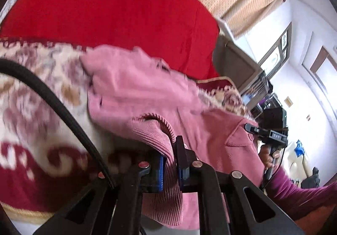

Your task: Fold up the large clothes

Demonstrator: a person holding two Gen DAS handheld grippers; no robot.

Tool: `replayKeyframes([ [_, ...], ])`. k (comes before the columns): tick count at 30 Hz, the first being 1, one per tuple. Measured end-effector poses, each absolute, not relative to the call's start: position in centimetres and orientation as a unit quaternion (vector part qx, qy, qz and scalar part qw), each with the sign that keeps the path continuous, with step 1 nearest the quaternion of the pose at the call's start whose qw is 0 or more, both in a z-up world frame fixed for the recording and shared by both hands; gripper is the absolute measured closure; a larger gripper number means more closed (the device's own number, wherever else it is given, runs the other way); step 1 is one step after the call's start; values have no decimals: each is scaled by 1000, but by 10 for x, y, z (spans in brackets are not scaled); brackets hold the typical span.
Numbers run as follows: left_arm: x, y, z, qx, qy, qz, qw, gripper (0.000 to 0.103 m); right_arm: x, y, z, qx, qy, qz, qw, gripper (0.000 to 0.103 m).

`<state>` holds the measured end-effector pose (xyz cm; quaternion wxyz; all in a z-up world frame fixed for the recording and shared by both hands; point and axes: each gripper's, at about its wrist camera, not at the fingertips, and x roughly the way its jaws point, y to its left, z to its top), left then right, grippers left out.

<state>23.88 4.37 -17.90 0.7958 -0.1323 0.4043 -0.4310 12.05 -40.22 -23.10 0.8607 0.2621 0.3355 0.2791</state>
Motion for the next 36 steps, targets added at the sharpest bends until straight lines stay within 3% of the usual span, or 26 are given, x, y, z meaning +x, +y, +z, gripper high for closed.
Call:
replayKeyframes([
  [7, 334, 38, -123, -145, 396, -402, 813, 93, 174, -438, -189, 329, 273, 269, 863, 90],
  [10, 391, 29, -123, -171, 411, -373, 814, 92, 217, -466, -179, 370, 242, 231, 867, 90],
  [16, 499, -12, -190, -192, 477, -295, 805, 84, 306, -527, -230, 486, 242, 146, 827, 90],
  [21, 527, -5, -249, -259, 506, -270, 777, 81, 362, -550, -308, 568, 314, 105, 754, 85],
  [25, 517, 19, -274, -345, 491, -270, 753, 72, 376, -557, -325, 609, 321, 140, 712, 69],
  [26, 517, 21, -274, -352, 494, -262, 751, 72, 376, -556, -326, 611, 321, 149, 708, 52],
  [27, 516, 22, -269, -354, 499, -248, 751, 64, 374, -554, -325, 610, 319, 156, 709, 31],
  [28, 510, 25, -258, -350, 487, -240, 763, 57, 371, -552, -320, 607, 315, 161, 712, 23],
  [29, 503, 27, -247, -339, 470, -236, 780, 42, 365, -550, -309, 597, 303, 158, 726, 18],
  [30, 492, 29, -232, -318, 448, -221, 806, 34, 363, -549, -302, 588, 296, 156, 736, 18],
  [36, 445, 43, -199, -324, 409, -233, 820, 32, 339, -523, -252, 520, 292, 209, 775, 19],
])
